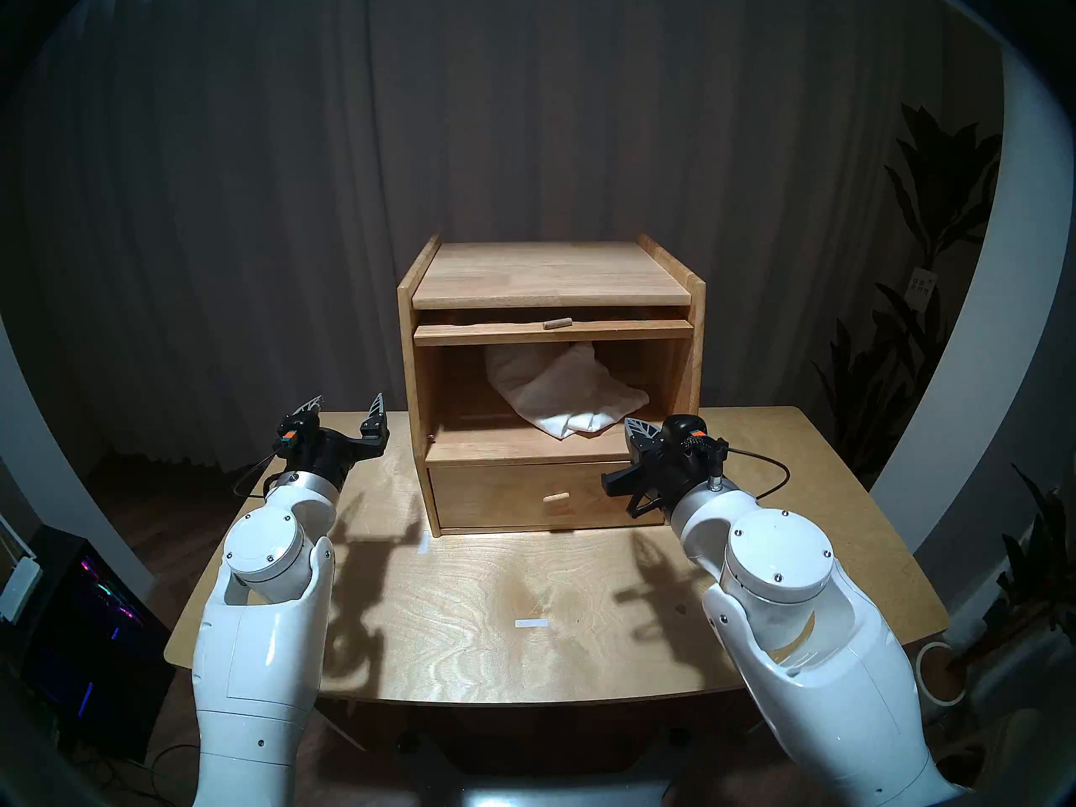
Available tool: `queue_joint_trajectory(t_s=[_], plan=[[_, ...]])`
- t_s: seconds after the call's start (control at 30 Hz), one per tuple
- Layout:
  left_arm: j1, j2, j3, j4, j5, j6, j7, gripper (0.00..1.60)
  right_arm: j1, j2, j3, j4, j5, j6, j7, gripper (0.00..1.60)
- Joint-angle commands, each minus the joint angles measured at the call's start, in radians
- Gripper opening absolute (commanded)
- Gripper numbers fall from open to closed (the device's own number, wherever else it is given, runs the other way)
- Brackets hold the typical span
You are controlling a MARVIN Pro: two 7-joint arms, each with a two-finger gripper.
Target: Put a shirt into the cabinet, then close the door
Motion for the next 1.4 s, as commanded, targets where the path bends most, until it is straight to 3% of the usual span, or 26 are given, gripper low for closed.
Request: queue_joint_trajectory(t_s=[0.0, 0.3, 0.57, 0.87, 1.37], plan=[[-0.012, 0.000, 0.001, -0.024, -0.001, -0.007, 0.000, 1.60, 0.103, -0.035, -0.021, 0.059, -0.008, -0.038, 0.060, 0.00], [-0.011, 0.000, 0.002, -0.025, -0.001, -0.007, 0.000, 1.60, 0.143, -0.039, -0.064, 0.140, 0.001, -0.048, 0.068, 0.00], [-0.011, 0.000, 0.002, -0.025, -0.001, -0.007, 0.001, 1.60, 0.171, -0.043, -0.044, 0.201, 0.031, -0.032, 0.090, 0.00], [-0.011, 0.001, 0.002, -0.025, -0.002, -0.007, 0.001, 1.60, 0.261, -0.025, -0.058, 0.266, 0.035, -0.019, 0.161, 0.00], [-0.011, 0.002, 0.003, -0.025, -0.002, -0.007, 0.002, 1.60, 0.364, -0.063, -0.072, 0.413, 0.073, 0.015, 0.221, 0.00]])
